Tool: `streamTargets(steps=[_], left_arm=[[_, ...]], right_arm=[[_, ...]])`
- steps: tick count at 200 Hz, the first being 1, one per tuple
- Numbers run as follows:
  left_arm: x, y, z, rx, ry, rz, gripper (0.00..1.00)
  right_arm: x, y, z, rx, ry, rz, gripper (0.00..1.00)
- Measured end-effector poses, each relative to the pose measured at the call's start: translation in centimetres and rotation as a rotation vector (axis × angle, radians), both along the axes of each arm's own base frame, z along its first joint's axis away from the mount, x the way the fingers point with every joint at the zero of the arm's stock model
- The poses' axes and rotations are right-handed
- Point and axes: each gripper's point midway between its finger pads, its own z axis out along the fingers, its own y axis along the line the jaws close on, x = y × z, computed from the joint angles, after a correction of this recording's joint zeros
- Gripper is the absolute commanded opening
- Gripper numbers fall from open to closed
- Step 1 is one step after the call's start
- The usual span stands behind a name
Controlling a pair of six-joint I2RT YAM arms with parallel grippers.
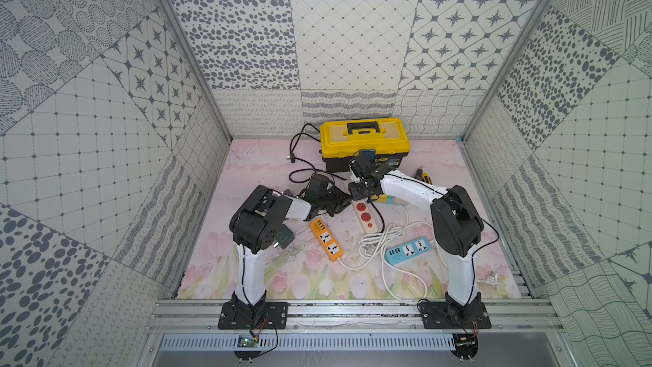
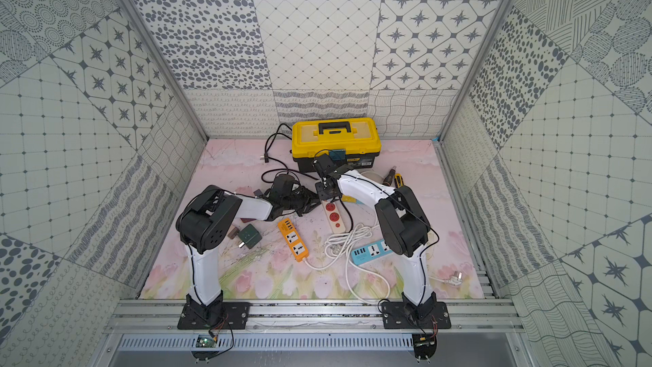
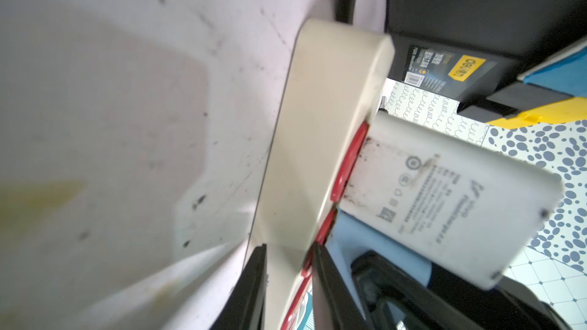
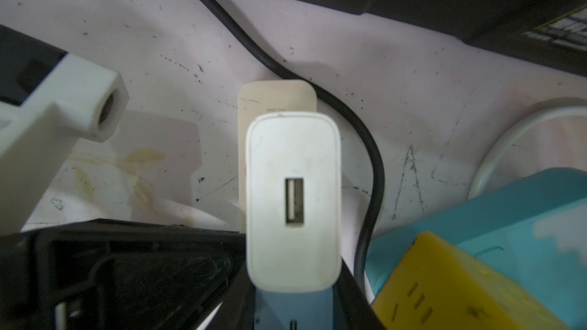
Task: Pull the plug off the socket
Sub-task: Remove the plug from the socket.
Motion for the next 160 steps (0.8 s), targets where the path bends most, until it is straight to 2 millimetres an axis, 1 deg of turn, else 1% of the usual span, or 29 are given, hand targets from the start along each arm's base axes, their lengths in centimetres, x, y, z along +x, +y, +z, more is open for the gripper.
streamTargets(steps=[35, 89, 125, 160], left_arm=[[0.1, -0.1, 0.0, 0.007, 0.015, -0.006, 0.27], [0.2, -0.2, 0.0, 0.014, 0.015, -0.009, 0.27], [0.2, -0.2, 0.0, 0.018, 0.016, -0.015, 0.27], [0.0, -0.4, 0.0, 0.02, 0.028, -0.036, 0.27]], right_arm=[[-0.1, 0.0, 0.2, -0.033, -0.029, -0.022, 0.22], [0.5, -1.3, 0.0, 0.05, 0.068, -0.037, 0.22], [-0.1, -0.7, 0.1, 0.059, 0.035, -0.025, 0.22], [-0.5, -0.7, 0.7, -0.017, -0.007, -0.039, 0.22]])
